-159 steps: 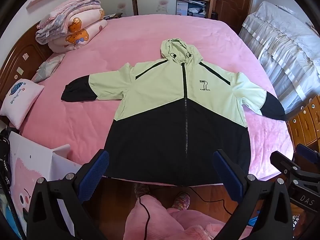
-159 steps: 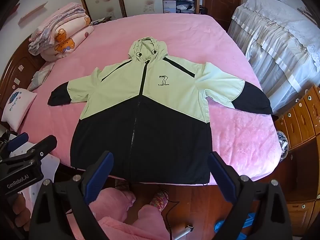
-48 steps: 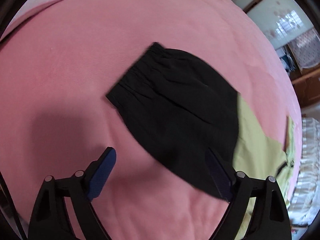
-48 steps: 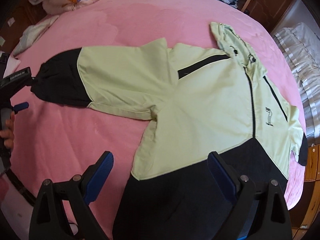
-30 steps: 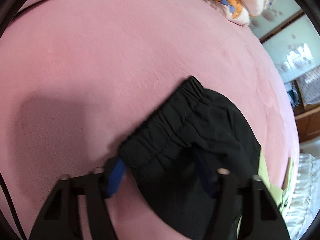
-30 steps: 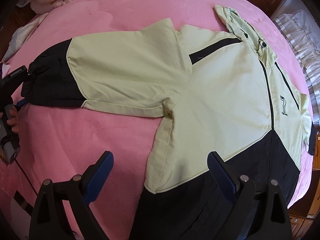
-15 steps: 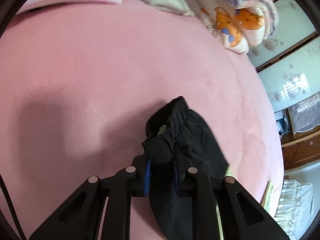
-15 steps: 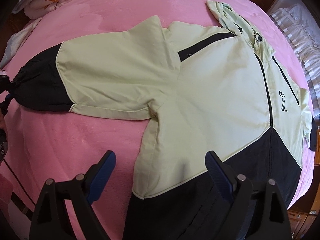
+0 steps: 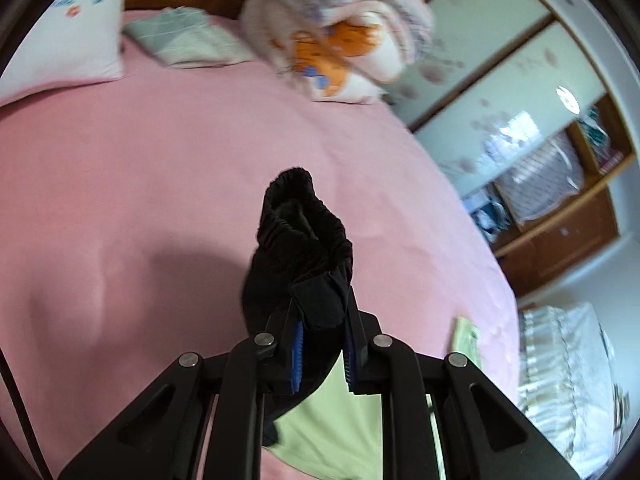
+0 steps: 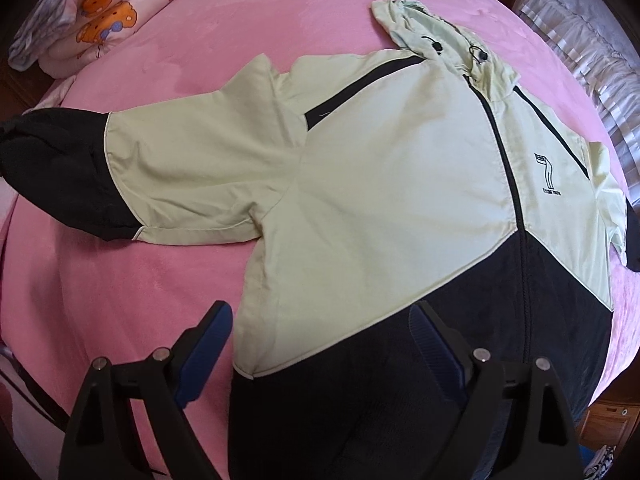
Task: Fold large clothes
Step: 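Lift the sleeve with the left gripper and fold it across the jacket body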
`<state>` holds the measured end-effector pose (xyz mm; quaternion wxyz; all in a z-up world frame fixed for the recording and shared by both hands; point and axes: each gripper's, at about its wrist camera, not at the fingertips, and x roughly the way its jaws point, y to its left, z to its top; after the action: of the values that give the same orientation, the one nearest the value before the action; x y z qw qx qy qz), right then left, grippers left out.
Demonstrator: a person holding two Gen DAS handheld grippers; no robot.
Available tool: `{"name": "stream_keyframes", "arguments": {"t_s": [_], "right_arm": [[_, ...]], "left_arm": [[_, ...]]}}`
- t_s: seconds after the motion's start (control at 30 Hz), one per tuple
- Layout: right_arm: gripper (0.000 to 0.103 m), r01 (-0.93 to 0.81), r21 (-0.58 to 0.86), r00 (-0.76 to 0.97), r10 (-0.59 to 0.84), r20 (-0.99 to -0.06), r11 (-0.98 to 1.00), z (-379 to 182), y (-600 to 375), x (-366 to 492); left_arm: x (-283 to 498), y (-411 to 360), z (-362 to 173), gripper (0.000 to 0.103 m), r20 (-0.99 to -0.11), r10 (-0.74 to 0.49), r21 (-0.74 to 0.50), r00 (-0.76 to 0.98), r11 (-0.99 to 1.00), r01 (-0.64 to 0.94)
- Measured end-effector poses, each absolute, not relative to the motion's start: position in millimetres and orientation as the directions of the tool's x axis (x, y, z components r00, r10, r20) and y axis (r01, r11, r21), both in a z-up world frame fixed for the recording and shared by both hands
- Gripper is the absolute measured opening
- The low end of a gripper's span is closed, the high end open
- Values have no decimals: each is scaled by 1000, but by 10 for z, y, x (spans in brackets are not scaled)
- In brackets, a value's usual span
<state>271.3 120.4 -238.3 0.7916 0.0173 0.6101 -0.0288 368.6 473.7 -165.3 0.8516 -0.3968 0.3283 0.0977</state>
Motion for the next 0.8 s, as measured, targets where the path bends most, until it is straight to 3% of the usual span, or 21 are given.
{"name": "stream_keyframes", "arguments": {"t_s": [0.33, 0.53, 0.8], "right_arm": [[86, 87, 55, 285, 28, -958, 995, -2110, 398, 2602], [86, 80, 53, 303, 27, -953, 995, -1937, -256, 2555], [85, 139, 49, 311, 4, -950, 989, -1940, -1109, 2565]], "left_arm": [[3815, 3135, -974, 13, -545, -239, -648, 803, 728, -224], [3837, 2086, -947, 13, -551, -334, -670, 765, 723, -167], [3964, 666, -1154, 13, -624, -452, -637, 637, 767, -80]]}}
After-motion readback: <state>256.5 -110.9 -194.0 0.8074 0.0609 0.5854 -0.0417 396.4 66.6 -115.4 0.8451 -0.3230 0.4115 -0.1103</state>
